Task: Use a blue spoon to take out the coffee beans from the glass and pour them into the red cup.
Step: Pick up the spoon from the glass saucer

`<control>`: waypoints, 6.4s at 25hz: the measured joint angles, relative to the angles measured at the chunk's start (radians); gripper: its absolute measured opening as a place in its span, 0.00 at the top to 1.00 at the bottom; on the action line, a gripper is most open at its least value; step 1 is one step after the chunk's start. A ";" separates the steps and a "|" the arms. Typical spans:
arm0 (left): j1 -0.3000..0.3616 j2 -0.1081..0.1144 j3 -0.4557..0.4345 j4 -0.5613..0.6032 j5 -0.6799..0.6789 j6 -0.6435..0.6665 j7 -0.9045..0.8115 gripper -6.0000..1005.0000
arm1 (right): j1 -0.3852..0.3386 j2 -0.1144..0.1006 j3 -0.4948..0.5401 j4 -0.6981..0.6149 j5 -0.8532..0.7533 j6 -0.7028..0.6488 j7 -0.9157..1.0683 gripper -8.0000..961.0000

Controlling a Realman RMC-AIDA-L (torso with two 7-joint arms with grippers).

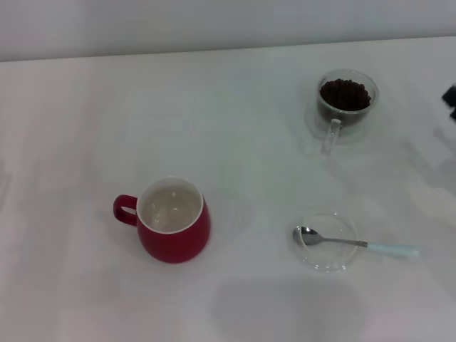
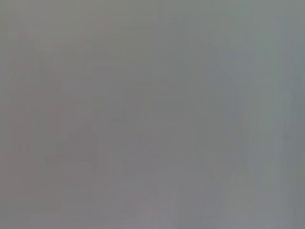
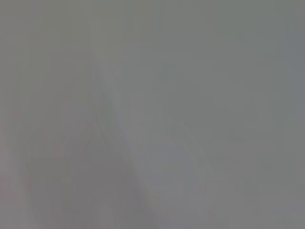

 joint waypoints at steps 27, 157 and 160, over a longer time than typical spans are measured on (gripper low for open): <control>0.014 -0.003 0.000 0.010 -0.051 -0.011 -0.100 0.17 | -0.148 0.029 -0.006 0.305 -0.018 -0.314 0.183 0.10; -0.073 -0.003 0.003 0.007 -0.051 -0.063 -0.099 0.17 | 0.078 -0.030 -0.503 0.390 -0.029 -0.219 0.484 0.83; -0.073 -0.003 0.003 0.006 -0.051 -0.063 -0.099 0.17 | 0.081 -0.036 -0.504 0.393 -0.030 -0.236 0.484 0.83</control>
